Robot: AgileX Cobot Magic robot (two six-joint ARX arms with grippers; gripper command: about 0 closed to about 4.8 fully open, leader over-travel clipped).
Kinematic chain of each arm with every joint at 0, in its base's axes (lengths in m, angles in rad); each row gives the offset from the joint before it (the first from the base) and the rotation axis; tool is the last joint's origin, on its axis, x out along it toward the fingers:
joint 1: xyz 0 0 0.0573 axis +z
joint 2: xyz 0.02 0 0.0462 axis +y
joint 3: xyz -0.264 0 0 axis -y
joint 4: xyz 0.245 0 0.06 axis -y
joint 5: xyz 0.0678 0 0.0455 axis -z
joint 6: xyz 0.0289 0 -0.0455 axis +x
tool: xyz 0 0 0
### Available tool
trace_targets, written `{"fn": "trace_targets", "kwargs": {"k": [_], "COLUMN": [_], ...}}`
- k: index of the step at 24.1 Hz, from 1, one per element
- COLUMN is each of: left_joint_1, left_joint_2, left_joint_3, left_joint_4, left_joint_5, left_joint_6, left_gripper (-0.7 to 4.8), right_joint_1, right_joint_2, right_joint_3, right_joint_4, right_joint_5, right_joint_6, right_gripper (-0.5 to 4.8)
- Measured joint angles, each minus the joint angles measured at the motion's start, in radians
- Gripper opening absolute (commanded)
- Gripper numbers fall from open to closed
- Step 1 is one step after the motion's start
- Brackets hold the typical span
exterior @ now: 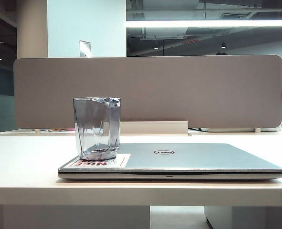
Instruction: Pick up the water cup and place it on the side of the laptop away from you.
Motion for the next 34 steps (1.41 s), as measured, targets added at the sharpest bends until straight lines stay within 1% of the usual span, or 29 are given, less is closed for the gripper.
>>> {"fn": "trace_targets", "kwargs": {"k": [10,13,15,16,17,18,20,22,27,29,31,32,34], "left_joint_1": [0.000,0.000,0.000,0.000,0.000,0.000,-0.001,-0.008,-0.057,-0.057,-0.057,-0.057,-0.057], "left_joint_2": [0.000,0.000,0.000,0.000,0.000,0.000,0.000,0.001,0.007,0.029,0.071,0.089,0.152], "left_joint_3": [0.000,0.000,0.000,0.000,0.000,0.000,0.006,0.028,0.108,0.151,0.198,0.209,0.224], "left_joint_4": [0.008,0.008,0.011,0.024,0.040,0.062,0.078,0.082,0.075,0.062,0.034,0.030,0.027], "left_joint_5": [0.000,0.000,0.007,0.042,0.088,0.154,0.251,0.305,0.319,0.320,0.320,0.323,0.376], "left_joint_6": [-0.001,-0.028,-0.080,-0.128,-0.148,-0.157,-0.161,-0.162,-0.166,-0.166,-0.164,-0.163,-0.161], "left_gripper": [-0.06,-0.06,-0.06,-0.06,-0.06,-0.06,-0.06,-0.06,-0.06,-0.06,-0.06,-0.06,-0.06], "right_joint_1": [0.000,0.000,0.000,0.000,0.000,0.000,0.000,0.000,0.000,0.001,0.002,0.002,0.002], "right_joint_2": [0.000,0.000,0.000,0.000,0.000,0.000,0.000,0.000,0.000,0.000,0.000,0.000,0.000], "right_joint_3": [0.000,0.000,0.000,0.000,0.000,0.000,0.000,0.000,0.000,0.000,0.000,0.000,0.000], "right_joint_4": [0.000,0.000,0.000,0.000,0.000,0.000,0.000,0.000,0.000,0.000,0.000,0.000,0.000], "right_joint_5": [0.000,0.000,0.000,0.000,0.000,0.000,0.000,0.000,-0.006,-0.030,-0.106,-0.150,-0.292], "right_joint_6": [0.000,0.000,0.000,0.000,0.000,0.000,0.000,0.000,0.000,0.000,0.001,0.002,0.002], "right_gripper": [-0.08,-0.08,-0.08,-0.08,-0.08,-0.08,-0.08,-0.08,-0.08,-0.08,-0.08,-0.08,-0.08]}}
